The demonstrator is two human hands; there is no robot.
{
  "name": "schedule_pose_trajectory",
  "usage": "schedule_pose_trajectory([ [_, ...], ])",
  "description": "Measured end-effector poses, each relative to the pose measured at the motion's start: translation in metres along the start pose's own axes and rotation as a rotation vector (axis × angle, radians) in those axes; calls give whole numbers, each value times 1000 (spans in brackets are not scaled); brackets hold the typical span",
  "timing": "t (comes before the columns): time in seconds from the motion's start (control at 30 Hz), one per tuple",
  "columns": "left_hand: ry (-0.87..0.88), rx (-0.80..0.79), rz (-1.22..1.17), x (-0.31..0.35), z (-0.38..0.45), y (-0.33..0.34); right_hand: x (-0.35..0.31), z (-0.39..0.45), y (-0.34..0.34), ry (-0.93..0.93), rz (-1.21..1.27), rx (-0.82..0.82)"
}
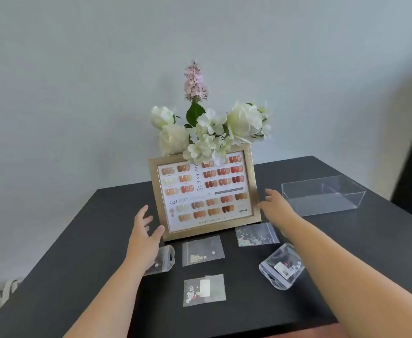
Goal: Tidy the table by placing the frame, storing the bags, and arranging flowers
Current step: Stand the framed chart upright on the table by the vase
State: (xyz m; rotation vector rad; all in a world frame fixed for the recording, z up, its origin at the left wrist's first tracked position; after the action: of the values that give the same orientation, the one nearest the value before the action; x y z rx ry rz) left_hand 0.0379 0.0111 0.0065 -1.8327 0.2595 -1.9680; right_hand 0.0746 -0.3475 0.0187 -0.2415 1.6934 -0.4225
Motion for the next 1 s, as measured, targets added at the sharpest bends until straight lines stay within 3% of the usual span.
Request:
schedule_pose_trajectory([
  [0.2, -50, -136, 116, 2, 7, -4, -12, 14, 10, 33, 44, -63],
  [0.37, 10, -238, 118, -2, 12, 5, -14, 19, 18, -46, -24, -4],
  [0.6, 7, -91, 87, -22, 32, -23, -30, 20, 59, -75, 27, -47],
  [1.0, -148, 138, -83, -57, 33, -159, -109, 15, 202, -114, 194, -310],
])
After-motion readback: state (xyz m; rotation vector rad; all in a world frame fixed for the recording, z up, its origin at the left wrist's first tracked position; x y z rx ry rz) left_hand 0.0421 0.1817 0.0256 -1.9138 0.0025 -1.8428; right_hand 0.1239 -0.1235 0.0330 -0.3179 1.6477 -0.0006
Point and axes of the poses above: each hand's wrist, its own z-axis towards the middle knuckle, its own y-axis out of the palm, x = y × z, the point moved 4 cm from there along z, towards the middle knuckle, and after that the axes turned 8 degrees about -x, right-handed, at the moved point
